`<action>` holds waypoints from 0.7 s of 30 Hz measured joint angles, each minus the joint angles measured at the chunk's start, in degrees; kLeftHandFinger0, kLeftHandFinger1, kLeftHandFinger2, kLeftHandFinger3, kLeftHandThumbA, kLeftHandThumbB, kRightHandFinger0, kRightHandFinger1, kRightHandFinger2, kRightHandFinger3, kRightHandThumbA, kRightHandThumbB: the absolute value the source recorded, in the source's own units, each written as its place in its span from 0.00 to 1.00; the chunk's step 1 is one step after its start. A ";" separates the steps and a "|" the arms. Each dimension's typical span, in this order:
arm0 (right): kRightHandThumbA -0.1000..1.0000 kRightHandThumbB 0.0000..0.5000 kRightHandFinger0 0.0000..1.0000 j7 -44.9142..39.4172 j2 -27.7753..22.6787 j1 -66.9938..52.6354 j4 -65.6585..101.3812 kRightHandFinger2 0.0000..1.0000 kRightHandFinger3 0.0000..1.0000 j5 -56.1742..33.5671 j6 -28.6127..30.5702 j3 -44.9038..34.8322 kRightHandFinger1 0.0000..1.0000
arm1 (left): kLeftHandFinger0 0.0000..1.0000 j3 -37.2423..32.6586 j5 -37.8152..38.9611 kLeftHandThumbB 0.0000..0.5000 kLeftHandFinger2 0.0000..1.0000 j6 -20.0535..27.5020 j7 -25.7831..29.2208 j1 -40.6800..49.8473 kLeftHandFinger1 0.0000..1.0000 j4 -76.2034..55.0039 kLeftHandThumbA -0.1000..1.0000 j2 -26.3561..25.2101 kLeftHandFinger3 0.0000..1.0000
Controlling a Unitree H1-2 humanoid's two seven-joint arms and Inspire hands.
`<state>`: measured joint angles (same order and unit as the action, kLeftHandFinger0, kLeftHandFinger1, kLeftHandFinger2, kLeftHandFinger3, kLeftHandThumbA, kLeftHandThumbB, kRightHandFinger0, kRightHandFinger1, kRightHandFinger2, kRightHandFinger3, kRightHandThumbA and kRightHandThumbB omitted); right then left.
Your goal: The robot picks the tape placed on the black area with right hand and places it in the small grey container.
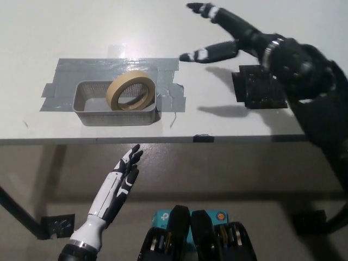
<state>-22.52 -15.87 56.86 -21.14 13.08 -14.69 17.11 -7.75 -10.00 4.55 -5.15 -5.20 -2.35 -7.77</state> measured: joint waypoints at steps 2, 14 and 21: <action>1.00 0.73 1.00 -0.02 -1.22 -4.04 4.99 1.00 1.00 -1.00 -0.24 -1.69 1.00 | 1.00 0.04 0.05 0.24 1.00 0.00 0.01 -0.09 1.00 0.53 1.00 0.00 1.00; 1.00 0.68 1.00 0.09 -0.55 -38.51 32.08 1.00 1.00 -9.34 -0.40 -10.45 1.00 | 1.00 1.06 0.46 0.28 1.00 0.08 0.12 -0.10 1.00 2.90 1.00 0.00 1.00; 1.00 0.58 1.00 0.26 4.95 -55.18 36.10 1.00 1.00 -16.74 3.10 -15.85 1.00 | 1.00 3.02 0.96 0.33 1.00 0.86 0.25 0.94 1.00 2.84 1.00 0.03 1.00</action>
<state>-22.26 -10.92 1.67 14.96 -3.66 -11.59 1.26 -4.73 -9.03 5.41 -4.90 -4.25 0.49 -7.75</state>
